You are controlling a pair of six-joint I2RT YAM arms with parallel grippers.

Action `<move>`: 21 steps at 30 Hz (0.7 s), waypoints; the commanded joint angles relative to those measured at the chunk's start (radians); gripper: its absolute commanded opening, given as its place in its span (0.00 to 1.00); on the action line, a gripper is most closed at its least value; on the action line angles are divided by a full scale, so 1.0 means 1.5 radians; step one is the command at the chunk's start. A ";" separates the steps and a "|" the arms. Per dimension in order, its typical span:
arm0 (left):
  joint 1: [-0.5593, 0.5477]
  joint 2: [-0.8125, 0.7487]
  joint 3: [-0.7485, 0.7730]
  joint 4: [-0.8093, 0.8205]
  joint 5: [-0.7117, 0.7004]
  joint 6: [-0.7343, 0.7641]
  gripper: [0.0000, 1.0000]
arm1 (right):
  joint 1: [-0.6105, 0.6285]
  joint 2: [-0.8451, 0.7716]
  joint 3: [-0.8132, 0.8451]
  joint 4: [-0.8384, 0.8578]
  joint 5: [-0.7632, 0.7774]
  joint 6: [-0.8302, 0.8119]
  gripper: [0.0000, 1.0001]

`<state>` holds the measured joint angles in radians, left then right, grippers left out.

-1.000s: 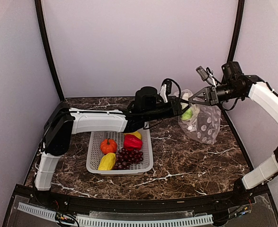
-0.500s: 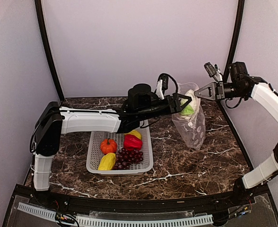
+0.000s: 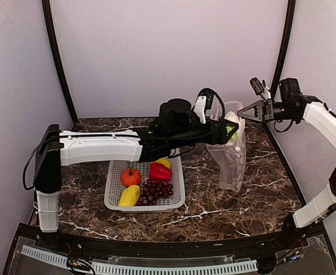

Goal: Place the food in the zip-top bag and seal the zipper
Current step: Place the fake vegetable in the zipper food storage bag.

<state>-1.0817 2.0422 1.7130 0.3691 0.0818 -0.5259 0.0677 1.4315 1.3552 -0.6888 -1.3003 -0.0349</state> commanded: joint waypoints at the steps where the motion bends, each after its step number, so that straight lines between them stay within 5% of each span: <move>1: -0.012 -0.124 -0.040 -0.054 -0.105 0.118 0.85 | -0.017 0.032 0.018 0.036 -0.074 0.015 0.00; 7: -0.010 -0.173 -0.170 -0.019 -0.180 0.112 0.84 | -0.017 0.047 -0.008 0.052 -0.074 0.021 0.00; 14: -0.011 -0.125 -0.138 -0.122 -0.160 0.058 0.46 | -0.017 0.046 -0.034 0.074 -0.053 0.022 0.00; 21: -0.010 -0.062 -0.097 -0.147 -0.154 0.010 0.44 | -0.014 0.029 -0.066 0.080 -0.035 0.011 0.00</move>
<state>-1.0962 1.9194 1.5043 0.2047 -0.1555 -0.4610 0.0441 1.5017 1.2881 -0.6056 -1.3643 -0.0063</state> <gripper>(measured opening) 0.437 0.005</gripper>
